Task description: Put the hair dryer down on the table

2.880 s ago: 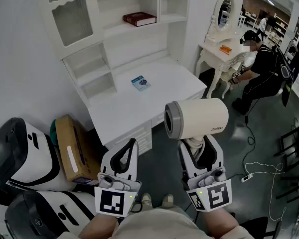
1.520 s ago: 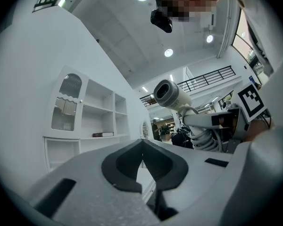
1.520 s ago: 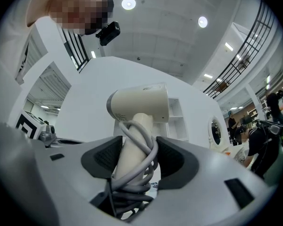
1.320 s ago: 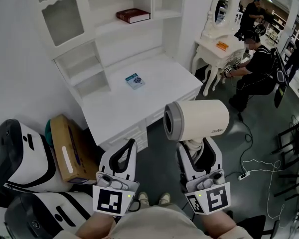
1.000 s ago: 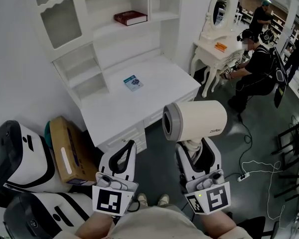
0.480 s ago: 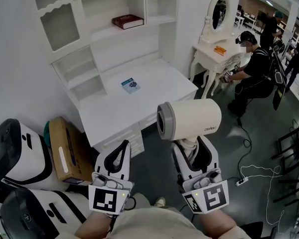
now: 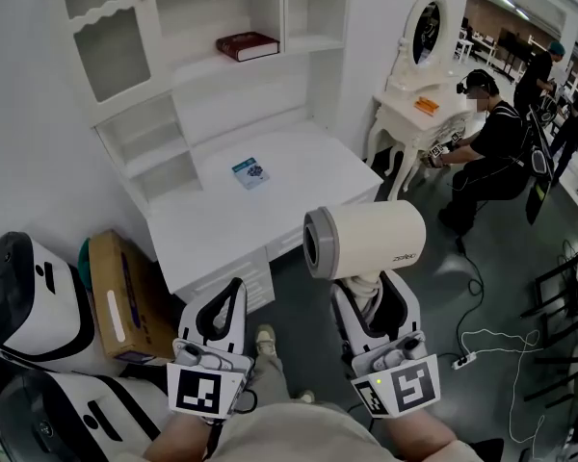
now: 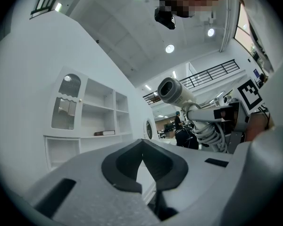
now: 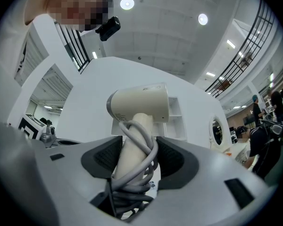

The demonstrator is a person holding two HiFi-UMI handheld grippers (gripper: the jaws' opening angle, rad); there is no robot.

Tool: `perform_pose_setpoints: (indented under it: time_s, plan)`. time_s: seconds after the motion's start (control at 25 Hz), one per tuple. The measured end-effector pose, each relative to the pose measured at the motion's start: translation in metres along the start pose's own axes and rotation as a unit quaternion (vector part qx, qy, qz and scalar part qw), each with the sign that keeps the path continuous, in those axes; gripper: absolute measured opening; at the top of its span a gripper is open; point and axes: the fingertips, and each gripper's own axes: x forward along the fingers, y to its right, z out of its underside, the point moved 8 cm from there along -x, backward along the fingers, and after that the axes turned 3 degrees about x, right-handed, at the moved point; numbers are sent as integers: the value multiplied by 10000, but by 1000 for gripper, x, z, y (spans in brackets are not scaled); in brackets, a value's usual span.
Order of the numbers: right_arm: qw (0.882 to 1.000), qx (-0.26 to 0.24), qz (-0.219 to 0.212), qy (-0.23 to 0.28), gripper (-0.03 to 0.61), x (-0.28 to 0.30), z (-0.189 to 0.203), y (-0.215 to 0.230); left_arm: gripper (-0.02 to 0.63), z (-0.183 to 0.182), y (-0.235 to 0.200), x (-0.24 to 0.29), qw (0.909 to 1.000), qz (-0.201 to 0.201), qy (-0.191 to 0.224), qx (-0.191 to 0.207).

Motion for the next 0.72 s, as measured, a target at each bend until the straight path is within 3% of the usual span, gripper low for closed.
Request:
perform_pose_setpoints:
  time_s: [0.72]
  plan:
    - [9999,-69,-102,15,229,142,45,37,12,42,-86,130,9998,83,136,136]
